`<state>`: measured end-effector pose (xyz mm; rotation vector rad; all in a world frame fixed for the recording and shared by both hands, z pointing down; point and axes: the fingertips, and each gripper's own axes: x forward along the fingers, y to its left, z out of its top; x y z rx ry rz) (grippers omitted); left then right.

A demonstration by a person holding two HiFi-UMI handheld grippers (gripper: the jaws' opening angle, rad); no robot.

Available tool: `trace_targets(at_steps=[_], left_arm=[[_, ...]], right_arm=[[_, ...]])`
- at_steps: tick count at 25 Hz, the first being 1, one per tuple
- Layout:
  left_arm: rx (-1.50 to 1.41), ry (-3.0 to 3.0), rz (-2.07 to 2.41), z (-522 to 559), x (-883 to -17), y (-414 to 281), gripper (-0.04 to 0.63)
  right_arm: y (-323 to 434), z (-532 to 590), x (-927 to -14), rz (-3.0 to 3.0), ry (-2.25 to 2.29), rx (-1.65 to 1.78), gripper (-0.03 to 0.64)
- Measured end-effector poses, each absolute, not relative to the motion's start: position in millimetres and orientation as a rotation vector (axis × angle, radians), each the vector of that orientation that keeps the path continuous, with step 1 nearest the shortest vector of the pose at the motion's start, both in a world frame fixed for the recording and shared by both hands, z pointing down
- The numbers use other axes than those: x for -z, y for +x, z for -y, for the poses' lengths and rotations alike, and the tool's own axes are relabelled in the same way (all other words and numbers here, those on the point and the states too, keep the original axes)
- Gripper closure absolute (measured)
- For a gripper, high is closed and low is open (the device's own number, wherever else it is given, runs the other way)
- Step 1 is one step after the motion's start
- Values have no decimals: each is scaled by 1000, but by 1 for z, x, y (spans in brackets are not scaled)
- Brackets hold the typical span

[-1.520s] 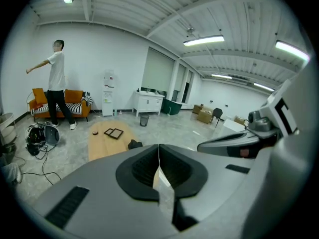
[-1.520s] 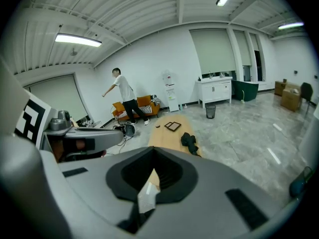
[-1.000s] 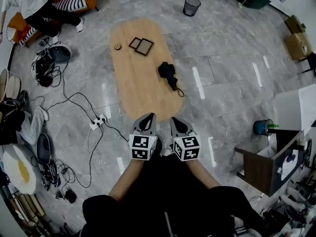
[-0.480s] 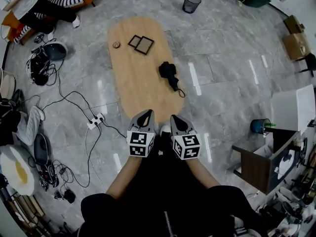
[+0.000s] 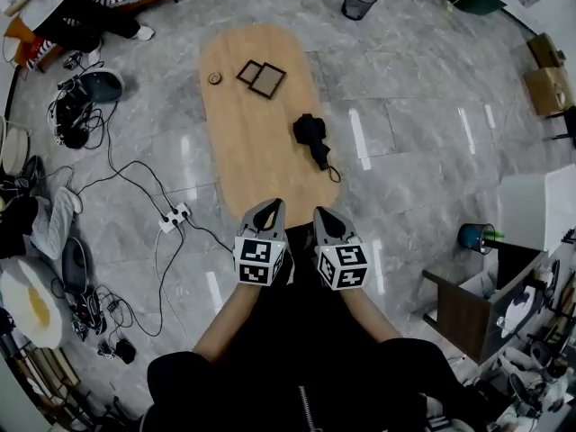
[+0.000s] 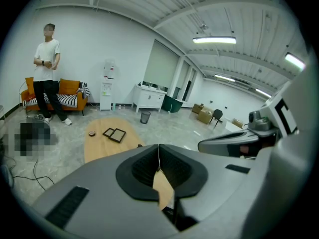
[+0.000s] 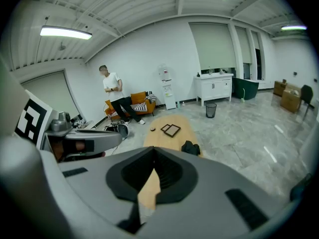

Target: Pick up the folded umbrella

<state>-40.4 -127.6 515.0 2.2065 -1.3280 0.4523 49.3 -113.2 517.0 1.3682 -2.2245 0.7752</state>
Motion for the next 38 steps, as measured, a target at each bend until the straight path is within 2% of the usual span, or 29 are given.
trace_targets(at_steps=[19, 29, 38], left_arm=[[-532, 2127, 1374, 240, -546, -43, 580], [-583, 2077, 1370, 268, -564, -54, 580], [-583, 1986, 1394, 268, -582, -69, 580]], right_arm=[[69, 238, -565, 2184, 1302, -810, 601], [55, 280, -609, 2139, 1215, -793, 545], [46, 309, -644, 2091, 1182, -803, 463]])
